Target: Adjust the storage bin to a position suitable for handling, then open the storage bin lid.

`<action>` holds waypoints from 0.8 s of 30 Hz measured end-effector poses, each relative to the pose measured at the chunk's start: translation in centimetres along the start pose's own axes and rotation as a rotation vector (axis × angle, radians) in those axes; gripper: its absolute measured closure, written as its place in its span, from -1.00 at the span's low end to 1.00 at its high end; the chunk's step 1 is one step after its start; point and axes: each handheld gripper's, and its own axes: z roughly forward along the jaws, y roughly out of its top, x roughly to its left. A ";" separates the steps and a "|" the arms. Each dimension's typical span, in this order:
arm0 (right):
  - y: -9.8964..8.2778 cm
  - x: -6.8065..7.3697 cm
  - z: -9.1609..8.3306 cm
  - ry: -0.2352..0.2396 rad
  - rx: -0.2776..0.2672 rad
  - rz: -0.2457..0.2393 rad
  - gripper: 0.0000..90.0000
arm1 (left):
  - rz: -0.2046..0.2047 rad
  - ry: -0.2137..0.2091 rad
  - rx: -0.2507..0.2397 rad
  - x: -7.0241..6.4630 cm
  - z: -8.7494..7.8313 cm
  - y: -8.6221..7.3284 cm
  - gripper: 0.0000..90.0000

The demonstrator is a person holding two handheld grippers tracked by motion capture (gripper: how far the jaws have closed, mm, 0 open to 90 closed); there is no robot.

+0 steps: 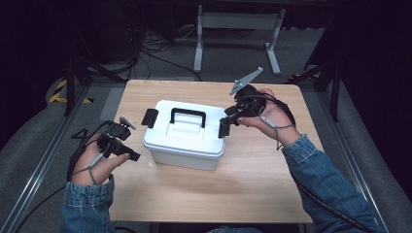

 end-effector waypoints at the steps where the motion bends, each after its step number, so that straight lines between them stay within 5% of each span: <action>1: 0.3 0.0 0.3 0.009 0.000 0.004 0.21 | 0.007 -0.002 -0.004 0.0 0.0 0.0 0.07; 13: 3.4 -0.6 4.2 0.016 0.006 -0.016 0.17 | 0.013 -0.008 -0.004 0.1 0.0 0.1 0.07; 24: 4.2 -0.7 6.6 0.041 0.049 -0.033 0.32 | 0.003 -0.009 -0.001 0.3 0.2 0.1 0.07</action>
